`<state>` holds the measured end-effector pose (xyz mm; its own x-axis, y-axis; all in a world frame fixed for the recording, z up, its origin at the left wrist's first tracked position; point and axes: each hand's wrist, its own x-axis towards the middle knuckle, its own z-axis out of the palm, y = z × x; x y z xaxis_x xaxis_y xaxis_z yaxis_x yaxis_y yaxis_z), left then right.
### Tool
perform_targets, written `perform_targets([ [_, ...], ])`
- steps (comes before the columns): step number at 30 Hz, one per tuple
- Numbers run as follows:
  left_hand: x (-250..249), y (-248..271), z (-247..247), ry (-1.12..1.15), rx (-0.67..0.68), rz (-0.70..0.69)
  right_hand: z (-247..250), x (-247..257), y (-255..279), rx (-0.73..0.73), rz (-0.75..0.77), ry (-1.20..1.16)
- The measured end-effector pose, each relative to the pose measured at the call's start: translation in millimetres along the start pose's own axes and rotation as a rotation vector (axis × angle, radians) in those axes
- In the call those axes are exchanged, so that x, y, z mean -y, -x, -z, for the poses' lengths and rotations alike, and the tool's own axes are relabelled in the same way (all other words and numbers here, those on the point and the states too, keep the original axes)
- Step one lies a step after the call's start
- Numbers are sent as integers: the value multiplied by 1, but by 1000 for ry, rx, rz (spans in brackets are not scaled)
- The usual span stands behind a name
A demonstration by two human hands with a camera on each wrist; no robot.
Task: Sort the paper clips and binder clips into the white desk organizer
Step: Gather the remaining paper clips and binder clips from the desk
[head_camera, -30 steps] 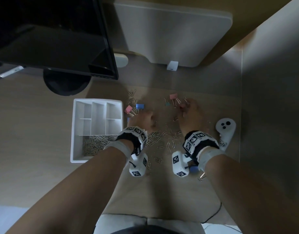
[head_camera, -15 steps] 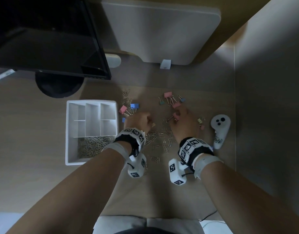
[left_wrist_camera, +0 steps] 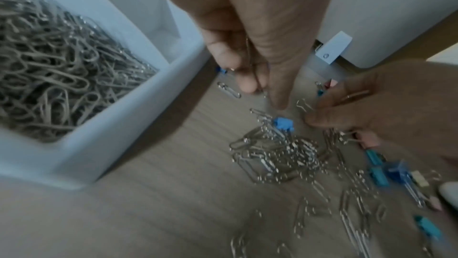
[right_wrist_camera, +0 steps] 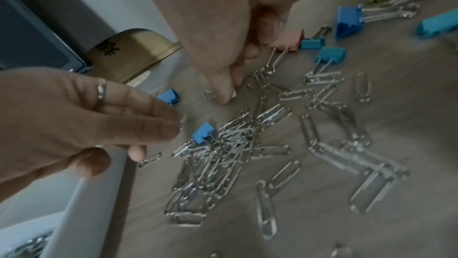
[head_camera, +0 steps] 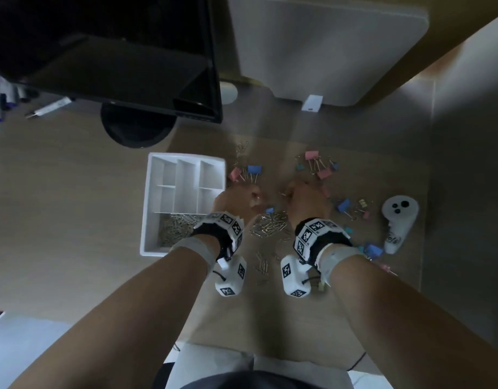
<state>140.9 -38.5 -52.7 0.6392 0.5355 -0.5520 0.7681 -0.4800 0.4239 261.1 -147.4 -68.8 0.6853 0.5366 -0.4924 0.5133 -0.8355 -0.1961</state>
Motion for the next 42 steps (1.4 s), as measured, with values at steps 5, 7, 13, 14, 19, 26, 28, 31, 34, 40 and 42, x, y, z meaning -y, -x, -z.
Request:
perform_targets([
  [5, -13, -10, -20, -76, 29, -45, 26, -21, -3, -287, -108, -93],
  [7, -20, -16, -22, -132, 39, -65, 27, -31, -10, -378, -130, -78],
  [13, -32, -21, -22, -314, 43, -165, 25, -36, -5, -551, -94, -132],
  [14, -31, -20, -23, -296, 40, -152, 24, -36, -2, -526, -85, -136],
  [19, -31, -23, -26, -97, -39, 45, 22, -33, 9, 112, 93, -215],
  [26, -25, -33, -20, 71, 26, 133, 3, -13, 6, 85, 117, -75],
  [28, -24, -32, -21, 57, 19, 121, 1, -7, 4, 96, 104, -14],
  [31, -22, -29, -22, 76, -8, 105, 4, -2, 4, 135, 85, -13],
  [34, -19, -24, -16, 141, -83, 124, 9, -2, 7, 162, 51, -92],
  [40, -16, -16, 4, 83, -225, 210, 28, -12, 16, 70, 18, -153],
  [42, -15, -13, 6, 54, -235, 224, 32, -17, 15, -18, -14, -183],
])
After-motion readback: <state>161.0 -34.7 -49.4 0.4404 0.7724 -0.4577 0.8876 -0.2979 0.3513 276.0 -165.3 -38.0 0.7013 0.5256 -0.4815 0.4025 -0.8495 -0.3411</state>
